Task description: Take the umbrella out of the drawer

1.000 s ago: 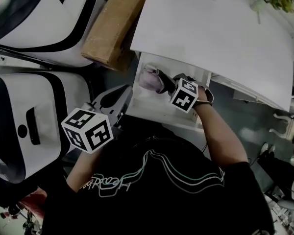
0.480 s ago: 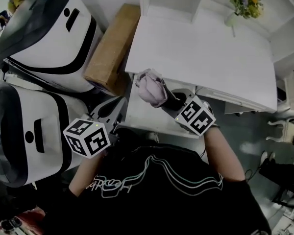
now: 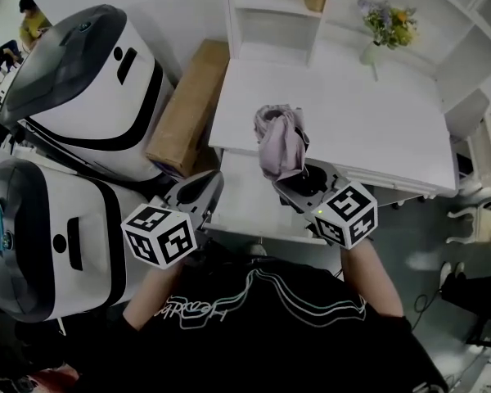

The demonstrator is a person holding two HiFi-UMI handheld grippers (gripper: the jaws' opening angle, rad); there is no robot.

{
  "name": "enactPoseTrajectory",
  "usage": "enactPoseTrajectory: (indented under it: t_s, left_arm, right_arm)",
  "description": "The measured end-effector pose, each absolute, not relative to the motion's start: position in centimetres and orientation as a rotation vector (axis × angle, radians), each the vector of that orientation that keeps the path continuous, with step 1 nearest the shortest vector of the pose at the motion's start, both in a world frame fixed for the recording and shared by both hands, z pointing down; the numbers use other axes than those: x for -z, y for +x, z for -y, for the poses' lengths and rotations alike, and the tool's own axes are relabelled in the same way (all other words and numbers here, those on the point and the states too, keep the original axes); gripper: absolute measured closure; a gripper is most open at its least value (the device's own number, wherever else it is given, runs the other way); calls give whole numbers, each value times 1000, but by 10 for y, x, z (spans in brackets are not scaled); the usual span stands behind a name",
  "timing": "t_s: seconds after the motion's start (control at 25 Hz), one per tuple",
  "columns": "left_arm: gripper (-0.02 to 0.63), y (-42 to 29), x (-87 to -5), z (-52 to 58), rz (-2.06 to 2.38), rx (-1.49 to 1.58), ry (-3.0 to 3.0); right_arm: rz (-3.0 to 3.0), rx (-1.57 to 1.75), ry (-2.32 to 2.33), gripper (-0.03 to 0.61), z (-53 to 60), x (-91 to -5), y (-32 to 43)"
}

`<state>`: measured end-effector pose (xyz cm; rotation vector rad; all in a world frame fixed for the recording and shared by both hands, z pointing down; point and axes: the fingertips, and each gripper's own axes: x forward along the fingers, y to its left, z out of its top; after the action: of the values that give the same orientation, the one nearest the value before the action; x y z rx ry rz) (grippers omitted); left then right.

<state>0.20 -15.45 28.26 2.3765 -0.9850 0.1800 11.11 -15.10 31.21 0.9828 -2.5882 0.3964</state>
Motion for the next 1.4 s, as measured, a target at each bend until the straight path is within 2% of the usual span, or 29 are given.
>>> enactPoseTrajectory:
  t_s: [0.36,1.4]
  left_arm:
    - [594,16,-267,159,949,-164,2432]
    - [594,35,-270,159,891,-196,2448]
  right_arm:
    - [2701,-425,1235,364,161,-273,133]
    - [2732,-460,1273,365,161,-276,145]
